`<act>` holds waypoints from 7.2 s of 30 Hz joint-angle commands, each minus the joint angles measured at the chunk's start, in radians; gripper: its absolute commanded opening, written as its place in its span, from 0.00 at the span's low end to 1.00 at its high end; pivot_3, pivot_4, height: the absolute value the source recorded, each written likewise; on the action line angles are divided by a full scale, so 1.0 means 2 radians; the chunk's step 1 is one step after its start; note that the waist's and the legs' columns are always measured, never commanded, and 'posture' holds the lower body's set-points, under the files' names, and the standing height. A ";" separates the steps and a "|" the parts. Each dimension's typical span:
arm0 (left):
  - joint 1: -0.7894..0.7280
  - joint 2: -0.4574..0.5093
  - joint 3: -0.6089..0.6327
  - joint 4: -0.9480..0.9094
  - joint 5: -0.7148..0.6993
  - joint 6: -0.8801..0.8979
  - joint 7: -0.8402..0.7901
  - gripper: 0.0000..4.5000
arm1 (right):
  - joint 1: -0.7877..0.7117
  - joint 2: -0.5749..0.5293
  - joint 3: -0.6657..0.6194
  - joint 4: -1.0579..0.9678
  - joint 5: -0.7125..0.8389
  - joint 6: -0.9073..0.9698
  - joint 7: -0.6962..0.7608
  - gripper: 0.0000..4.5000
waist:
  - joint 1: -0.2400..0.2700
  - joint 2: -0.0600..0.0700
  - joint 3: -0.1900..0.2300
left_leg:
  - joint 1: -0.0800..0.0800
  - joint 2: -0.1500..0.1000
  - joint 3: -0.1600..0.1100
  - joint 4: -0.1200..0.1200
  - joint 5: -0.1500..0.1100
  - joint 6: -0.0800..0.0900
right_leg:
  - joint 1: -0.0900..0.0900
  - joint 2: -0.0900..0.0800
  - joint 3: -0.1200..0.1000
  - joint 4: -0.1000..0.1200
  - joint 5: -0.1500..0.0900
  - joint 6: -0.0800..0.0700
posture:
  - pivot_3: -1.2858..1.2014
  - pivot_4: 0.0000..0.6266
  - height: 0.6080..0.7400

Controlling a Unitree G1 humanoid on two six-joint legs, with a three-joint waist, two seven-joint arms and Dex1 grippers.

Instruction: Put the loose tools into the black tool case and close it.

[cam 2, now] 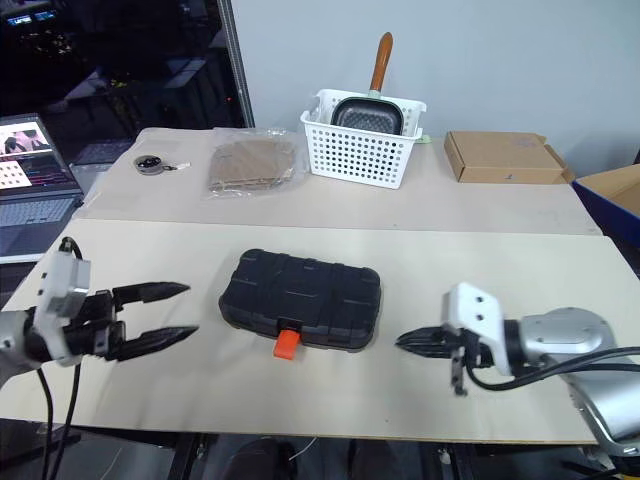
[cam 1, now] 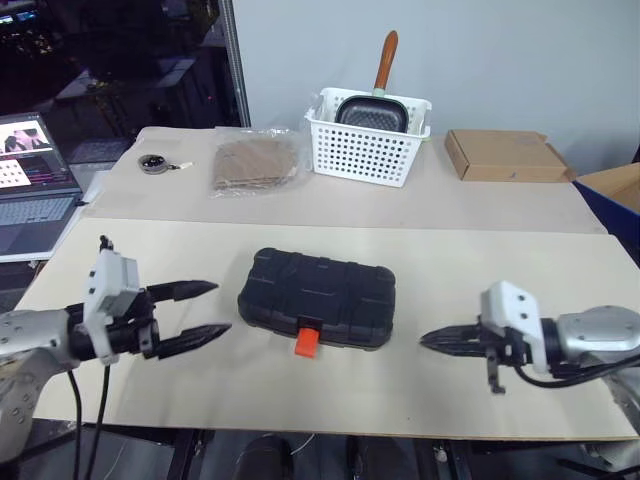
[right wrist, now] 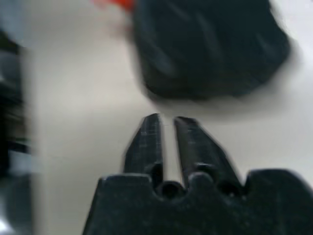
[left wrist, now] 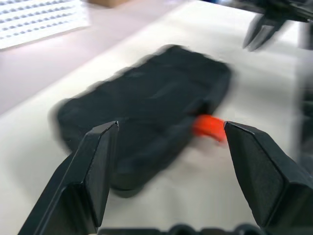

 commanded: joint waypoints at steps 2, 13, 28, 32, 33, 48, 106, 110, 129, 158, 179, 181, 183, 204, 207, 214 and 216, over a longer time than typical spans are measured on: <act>0.020 0.017 0.038 -0.051 -0.049 0.007 -0.017 1.00 | -0.067 0.032 0.128 0.017 -0.098 0.019 -0.029 0.00 | 0.002 0.000 0.000 | 0.001 0.000 0.000 0.000 0.000 0.000 | 0.000 0.000 0.000 0.000 -0.001 -0.001 | 0.52 0.24 1.00; 0.079 0.010 0.062 -0.111 -0.066 0.009 0.014 1.00 | -0.193 0.162 0.176 0.122 -0.196 0.078 -0.147 0.00 | -0.001 0.000 0.000 | -0.001 -0.001 0.001 0.000 0.000 -0.001 | -0.001 0.001 -0.001 0.000 0.001 -0.003 | 0.52 0.24 1.00; -0.130 -0.011 -0.165 -0.006 0.012 0.048 0.191 1.00 | -0.254 0.246 0.108 0.206 -0.168 0.141 -0.190 0.38 | 0.005 0.000 0.000 | -0.002 -0.001 0.000 0.000 0.000 -0.001 | -0.002 0.003 -0.001 0.001 0.002 -0.004 | 0.52 0.24 1.00; -0.205 -0.036 -0.255 0.075 0.080 0.033 0.181 1.00 | -0.261 0.253 0.076 0.134 -0.084 0.271 -0.176 0.69 | 0.004 0.000 0.000 | -0.002 -0.001 0.000 0.000 0.000 -0.002 | -0.002 0.003 0.000 0.001 0.002 -0.004 | 0.52 0.24 1.00; -0.219 -0.041 -0.270 0.093 0.093 0.029 0.176 1.00 | -0.266 0.259 0.074 0.121 -0.071 0.299 -0.180 0.76 | 0.002 0.000 0.000 | -0.002 -0.001 0.000 0.000 0.000 -0.001 | -0.002 0.003 0.000 0.001 0.002 -0.004 | 0.52 0.24 1.00; -0.265 -0.058 -0.328 0.188 0.177 -0.024 0.109 1.00 | -0.320 0.366 0.107 0.171 -0.093 0.392 -0.327 0.52 | -0.001 0.000 0.000 | -0.003 0.001 0.000 0.000 0.000 -0.002 | -0.002 0.005 0.000 0.000 0.002 -0.005 | 0.52 0.24 1.00; -0.240 -0.059 -0.313 0.171 0.200 -0.024 0.097 1.00 | -0.260 0.469 0.116 0.179 -0.146 0.332 -0.461 0.38 | -0.003 0.000 0.000 | -0.002 0.002 0.000 0.000 -0.001 -0.002 | -0.003 0.006 0.000 0.000 0.002 -0.005 | 0.52 0.24 1.00; -0.239 -0.061 -0.313 0.171 0.201 -0.025 0.098 1.00 | -0.260 0.467 0.114 0.175 -0.147 0.328 -0.458 0.28 | -0.004 0.000 0.000 | -0.002 0.002 0.000 0.000 -0.001 -0.002 | -0.002 0.006 0.000 0.000 0.002 -0.005 | 0.52 0.24 1.00; -0.233 -0.067 -0.319 0.172 0.207 -0.031 0.101 1.00 | -0.279 0.437 0.136 0.126 -0.147 0.347 -0.434 0.28 | -0.003 0.000 0.000 | -0.003 0.002 0.000 0.000 -0.001 -0.002 | -0.003 0.006 0.000 0.000 0.002 -0.005 | 0.52 0.24 1.00; -0.234 -0.075 -0.322 0.171 0.212 -0.027 0.099 1.00 | -0.285 0.429 0.160 0.079 -0.154 0.386 -0.440 0.28 | -0.004 0.000 0.000 | -0.003 0.002 0.000 0.000 -0.001 -0.002 | -0.003 0.006 0.000 0.000 0.002 -0.005 | 0.52 0.24 1.00; -0.235 -0.080 -0.323 0.172 0.214 -0.027 0.099 1.00 | -0.298 0.439 0.155 0.097 -0.155 0.380 -0.440 0.28 | -0.007 0.000 0.000 | -0.003 0.002 0.000 0.000 -0.001 -0.002 | -0.003 0.006 0.000 0.000 0.002 -0.005 | 0.52 0.24 1.00; -0.236 -0.080 -0.324 0.172 0.214 -0.027 0.099 1.00 | -0.300 0.446 0.150 0.112 -0.153 0.375 -0.438 0.28 | -0.008 0.000 0.000 | -0.003 0.002 0.000 0.000 -0.001 -0.002 | -0.003 0.006 0.000 0.000 0.002 -0.005 | 0.52 0.24 1.00; -0.236 -0.081 -0.324 0.173 0.215 -0.027 0.099 1.00 | -0.301 0.451 0.144 0.125 -0.150 0.368 -0.434 0.28 | -0.010 0.000 0.000 | -0.003 0.002 0.000 0.000 -0.001 -0.002 | -0.003 0.006 0.000 0.000 0.002 -0.005 | 0.52 0.24 1.00; -0.238 -0.087 -0.323 0.177 0.219 -0.029 0.102 1.00 | -0.282 0.399 0.115 0.121 -0.111 0.379 -0.387 0.00 | -0.005 0.000 0.000 | -0.003 0.002 0.000 0.000 -0.001 -0.002 | -0.003 0.006 0.000 0.000 0.002 -0.005 | 0.52 0.24 1.00; -0.239 -0.088 -0.323 0.177 0.221 -0.030 0.102 1.00 | -0.290 0.414 0.115 0.147 -0.115 0.367 -0.393 0.00 | -0.004 0.000 0.000 | -0.003 0.002 0.000 0.000 -0.001 -0.002 | -0.003 0.006 0.000 0.000 0.002 -0.005 | 0.52 0.24 1.00; -0.239 -0.089 -0.323 0.177 0.221 -0.030 0.103 1.00 | -0.308 0.441 0.116 0.200 -0.130 0.326 -0.404 0.00 | -0.005 0.000 0.000 | -0.003 0.002 0.000 0.000 -0.001 -0.003 | -0.003 0.006 0.001 0.000 0.002 -0.005 | 0.52 0.24 1.00; -0.239 -0.089 -0.322 0.177 0.221 -0.029 0.103 1.00 | -0.312 0.445 0.114 0.205 -0.131 0.322 -0.404 0.00 | -0.005 0.000 0.000 | -0.002 0.002 0.000 0.000 -0.001 -0.003 | -0.003 0.007 0.001 0.000 0.002 -0.005 | 0.52 0.24 1.00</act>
